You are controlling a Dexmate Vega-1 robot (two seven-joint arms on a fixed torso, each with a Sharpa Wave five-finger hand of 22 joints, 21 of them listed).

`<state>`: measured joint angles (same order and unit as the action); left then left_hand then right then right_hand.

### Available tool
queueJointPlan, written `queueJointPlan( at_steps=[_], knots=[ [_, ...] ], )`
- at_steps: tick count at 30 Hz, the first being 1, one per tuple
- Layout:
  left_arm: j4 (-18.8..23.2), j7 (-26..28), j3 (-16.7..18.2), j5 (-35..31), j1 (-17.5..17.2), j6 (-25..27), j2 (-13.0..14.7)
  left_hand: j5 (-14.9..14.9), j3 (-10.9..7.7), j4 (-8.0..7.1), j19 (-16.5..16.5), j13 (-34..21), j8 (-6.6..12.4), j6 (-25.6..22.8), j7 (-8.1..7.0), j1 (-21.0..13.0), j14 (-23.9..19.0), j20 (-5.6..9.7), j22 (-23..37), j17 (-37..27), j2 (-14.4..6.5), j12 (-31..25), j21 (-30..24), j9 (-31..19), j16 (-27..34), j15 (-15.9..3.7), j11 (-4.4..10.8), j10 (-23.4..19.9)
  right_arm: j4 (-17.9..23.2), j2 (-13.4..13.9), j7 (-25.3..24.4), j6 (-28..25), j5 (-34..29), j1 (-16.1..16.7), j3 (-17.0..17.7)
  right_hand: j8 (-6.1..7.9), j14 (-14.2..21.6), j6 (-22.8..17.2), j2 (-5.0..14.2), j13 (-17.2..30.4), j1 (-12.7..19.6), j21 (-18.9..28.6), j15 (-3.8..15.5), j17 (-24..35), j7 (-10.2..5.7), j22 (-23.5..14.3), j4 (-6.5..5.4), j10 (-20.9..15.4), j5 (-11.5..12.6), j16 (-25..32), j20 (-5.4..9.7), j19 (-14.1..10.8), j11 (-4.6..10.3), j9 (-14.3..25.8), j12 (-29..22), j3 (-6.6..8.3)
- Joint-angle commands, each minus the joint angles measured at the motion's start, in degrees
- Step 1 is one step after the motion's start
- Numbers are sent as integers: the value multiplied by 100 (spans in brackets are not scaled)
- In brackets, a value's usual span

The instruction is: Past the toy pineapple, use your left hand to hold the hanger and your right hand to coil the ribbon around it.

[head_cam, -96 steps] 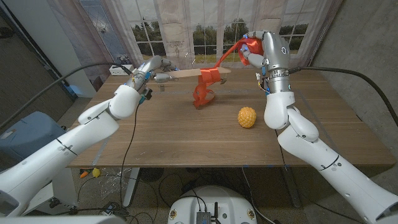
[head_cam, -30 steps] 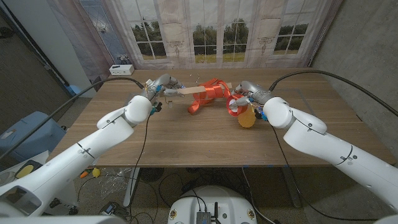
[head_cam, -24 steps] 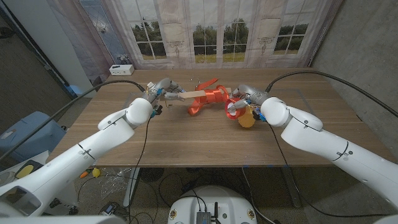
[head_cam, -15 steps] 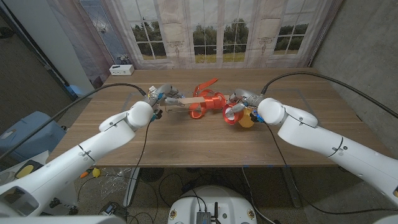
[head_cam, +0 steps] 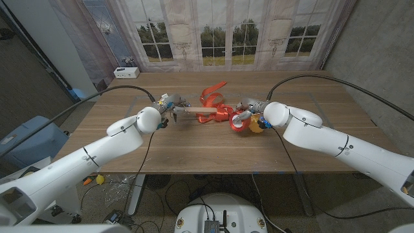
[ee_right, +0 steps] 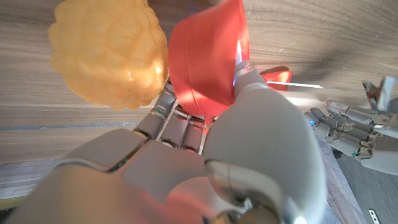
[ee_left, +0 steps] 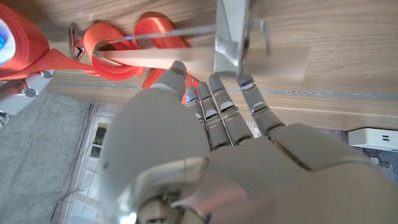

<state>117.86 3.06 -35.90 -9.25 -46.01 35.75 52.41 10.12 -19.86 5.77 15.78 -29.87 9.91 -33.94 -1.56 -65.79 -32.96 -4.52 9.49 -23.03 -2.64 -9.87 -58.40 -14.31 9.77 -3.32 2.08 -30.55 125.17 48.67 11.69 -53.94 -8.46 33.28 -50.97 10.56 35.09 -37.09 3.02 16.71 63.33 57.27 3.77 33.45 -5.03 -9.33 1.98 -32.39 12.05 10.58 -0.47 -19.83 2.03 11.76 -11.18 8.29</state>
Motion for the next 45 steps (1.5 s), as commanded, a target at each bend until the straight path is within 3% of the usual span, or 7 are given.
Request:
queueJointPlan(
  at_steps=[1, 8, 18, 30, 36, 41, 45],
  knots=[
    [242, -232, -259, -406, 167, 461, 169, -9, 136, -37, -255, 148, -29, 548, -78, 271, 469, -165, 30, 138, 133, -10, 188, 84, 41, -8, -45, 414, -11, 20, 214, -420, 136, -362, -352, -71, -947, 787, -402, -43, -415, -519, 239, -199, -209, -16, -130, 799, 184, -18, -178, 563, 90, -2, 101, -365],
    [375, 81, -86, -489, -52, 370, 215, 24, 345, -64, -589, 354, -15, 1205, -101, 514, 1079, -445, 30, 305, 196, -25, 468, 203, 50, 186, -76, 942, 111, 163, -236, -67, 346, -39, -31, -50, -2101, 1978, -674, -137, -1057, -1284, -105, -517, -200, -23, -437, 1811, 551, -10, -727, 1308, 33, -27, 85, -928],
    [346, 1164, 622, -283, -822, -672, 220, 22, 475, -265, -623, 486, 15, 1440, -128, 896, 1207, -445, 28, 401, 74, -75, 594, 260, 112, 200, -119, 1091, 136, 247, -1476, 1315, 736, 1060, 979, 5, -2300, 2188, -611, -192, -1574, -1539, -339, -641, -24, -24, -721, 1969, 630, 66, -1097, 1322, -123, -38, 24, -1173],
    [22, 1837, 1410, 125, -1443, -2116, 137, 18, 449, -433, -498, 656, 153, 1147, -101, 1188, 966, -259, 28, 573, -211, -207, 698, 309, 222, 126, -179, 768, -349, -160, -2588, 3213, 1213, 2051, 1882, 156, -1968, 1831, -135, -265, -1955, -1680, -300, -766, 148, -33, -947, 1610, 665, 267, -991, 955, -285, -58, -131, -1166],
    [-457, 1658, 1888, 807, -1641, -3323, 121, 43, 405, -471, -354, 723, 161, 1066, -20, 1259, 895, -196, 30, 642, -342, -207, 701, 322, 241, 156, -263, 735, -726, -514, -2902, 4218, 1491, 2360, 2172, 231, -1709, 1518, 69, -300, -2109, -1753, -288, -861, 268, -37, -1007, 1322, 597, 346, -1139, 778, -383, -63, -210, -1146],
    [-968, 1358, 2285, 1457, -1825, -4377, 83, 68, 371, -459, -229, 788, 173, 976, 77, 1296, 819, -111, 28, 719, -390, -228, 713, 333, 253, 164, -330, 643, -1318, -1075, -3560, 5532, 1268, 2554, 2251, 344, -1126, 895, 257, -360, -2115, -1855, -219, -1097, 519, -42, -899, 738, 385, 476, -1132, 380, -507, -72, -337, -1061],
    [-1508, 923, 2391, 1970, -1795, -5207, -57, 92, 330, -427, -159, 832, 184, 893, 153, 1288, 775, -67, 27, 771, -424, -234, 725, 340, 257, 166, -365, 600, -1436, -1307, -3863, 5732, 1014, 2603, 2293, 378, -872, 637, 297, -383, -2077, -1881, -180, -1204, 586, -46, -830, 473, 296, 523, -1114, 170, -521, -79, -385, -1016]
  ],
)
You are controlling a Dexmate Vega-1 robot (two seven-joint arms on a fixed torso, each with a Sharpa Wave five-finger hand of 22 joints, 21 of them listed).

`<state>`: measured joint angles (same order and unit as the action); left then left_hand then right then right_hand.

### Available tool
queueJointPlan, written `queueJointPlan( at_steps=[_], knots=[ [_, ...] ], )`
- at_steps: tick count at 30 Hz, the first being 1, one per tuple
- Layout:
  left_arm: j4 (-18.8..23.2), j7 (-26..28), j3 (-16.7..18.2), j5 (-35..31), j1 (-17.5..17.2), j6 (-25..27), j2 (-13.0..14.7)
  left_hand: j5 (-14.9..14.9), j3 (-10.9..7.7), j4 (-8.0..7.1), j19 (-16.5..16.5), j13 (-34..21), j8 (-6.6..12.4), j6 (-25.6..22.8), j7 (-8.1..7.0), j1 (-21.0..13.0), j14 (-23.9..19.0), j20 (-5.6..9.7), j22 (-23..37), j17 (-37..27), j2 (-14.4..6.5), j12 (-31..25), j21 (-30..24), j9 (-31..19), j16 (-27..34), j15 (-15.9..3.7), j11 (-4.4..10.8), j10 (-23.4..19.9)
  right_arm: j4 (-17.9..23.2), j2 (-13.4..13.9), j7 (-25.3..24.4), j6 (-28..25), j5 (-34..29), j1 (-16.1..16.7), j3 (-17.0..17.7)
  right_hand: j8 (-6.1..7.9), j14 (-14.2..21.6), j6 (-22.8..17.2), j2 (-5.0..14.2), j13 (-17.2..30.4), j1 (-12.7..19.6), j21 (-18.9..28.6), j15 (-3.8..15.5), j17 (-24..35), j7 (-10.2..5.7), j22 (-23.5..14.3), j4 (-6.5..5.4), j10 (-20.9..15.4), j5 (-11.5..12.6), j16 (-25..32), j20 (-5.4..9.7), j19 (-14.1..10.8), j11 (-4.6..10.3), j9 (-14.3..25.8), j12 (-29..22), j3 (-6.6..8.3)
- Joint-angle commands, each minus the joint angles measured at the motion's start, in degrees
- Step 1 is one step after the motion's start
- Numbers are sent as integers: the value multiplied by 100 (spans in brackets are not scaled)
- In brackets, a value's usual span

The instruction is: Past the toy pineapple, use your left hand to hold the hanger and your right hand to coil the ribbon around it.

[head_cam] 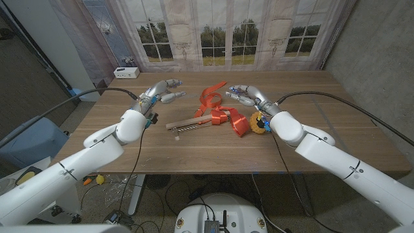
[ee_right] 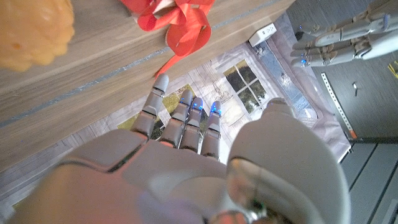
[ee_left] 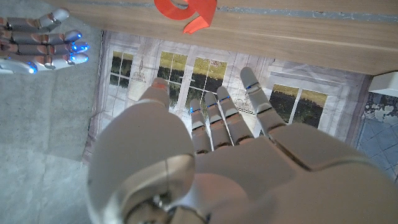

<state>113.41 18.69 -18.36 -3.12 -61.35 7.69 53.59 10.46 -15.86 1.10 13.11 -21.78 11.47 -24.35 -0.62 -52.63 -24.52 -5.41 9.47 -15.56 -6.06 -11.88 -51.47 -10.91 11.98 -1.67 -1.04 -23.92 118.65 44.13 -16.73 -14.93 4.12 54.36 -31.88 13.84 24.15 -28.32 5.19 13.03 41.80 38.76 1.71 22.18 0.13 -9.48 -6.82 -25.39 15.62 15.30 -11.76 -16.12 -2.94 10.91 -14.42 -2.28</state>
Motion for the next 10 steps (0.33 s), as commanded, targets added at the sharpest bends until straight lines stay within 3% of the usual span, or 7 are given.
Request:
queueJointPlan(
  at_steps=[1, 3, 6, 8, 10],
  knots=[
    [-1191, -730, 644, 1425, -231, -2577, -210, 68, -90, 57, 120, 37, 26, -76, 67, -40, -82, 27, 29, 40, -99, -42, 39, 3, 38, 2, -57, -99, -807, -883, -1079, 1859, -338, 491, 390, 51, 265, -268, 88, -18, 80, -28, 27, -91, 76, -31, 57, -253, -72, 60, 28, -242, -27, 6, -62, 48],
    [-1354, -883, 659, 1566, -184, -2781, -271, 80, -114, 76, 150, 59, 30, -114, 103, -49, -114, 52, 28, 66, -117, -40, 47, 5, 44, 1, -62, -111, -880, -1007, -1260, 1924, -481, 490, 418, 81, 416, -439, 91, -30, 96, -34, 31, -152, 98, -30, 90, -404, -118, 87, 48, -375, -51, 4, -88, 66],
    [-1518, -987, 667, 1607, -101, -2937, -341, 90, -132, 90, 159, 77, 28, -132, 125, -52, -115, 64, 27, 86, -128, -42, 59, 7, 39, 16, -57, -130, -1323, -1301, -1663, 2524, -885, 390, 349, 141, 742, -815, 93, -60, 104, -138, 22, -281, 145, -27, 143, -769, -188, 143, 147, -416, -112, -5, -153, 94],
    [-1564, -1000, 679, 1605, -54, -2922, -375, 95, -142, 96, 154, 85, 26, -136, 130, -55, -117, 66, 27, 94, -138, -38, 67, 8, 37, 17, -53, -126, -1526, -1537, -2043, 2681, -1324, 325, 252, 166, 996, -1053, 107, -83, 103, -207, 19, -369, 148, -34, 175, -1008, -227, 193, 355, -440, -112, -13, -184, 121],
    [-1617, -1044, 688, 1701, -8, -2910, -434, 104, -157, 107, 147, 99, 9, -110, 152, -58, -116, 65, 27, 109, -149, -32, 81, 9, 34, 20, -55, -123, -1754, -1735, -2318, 2914, -1641, 246, 157, 174, 1124, -1174, 118, -92, 117, -211, 37, -419, 138, -39, 202, -1153, -243, 214, 465, -537, -98, -16, -205, 144]
  ],
)
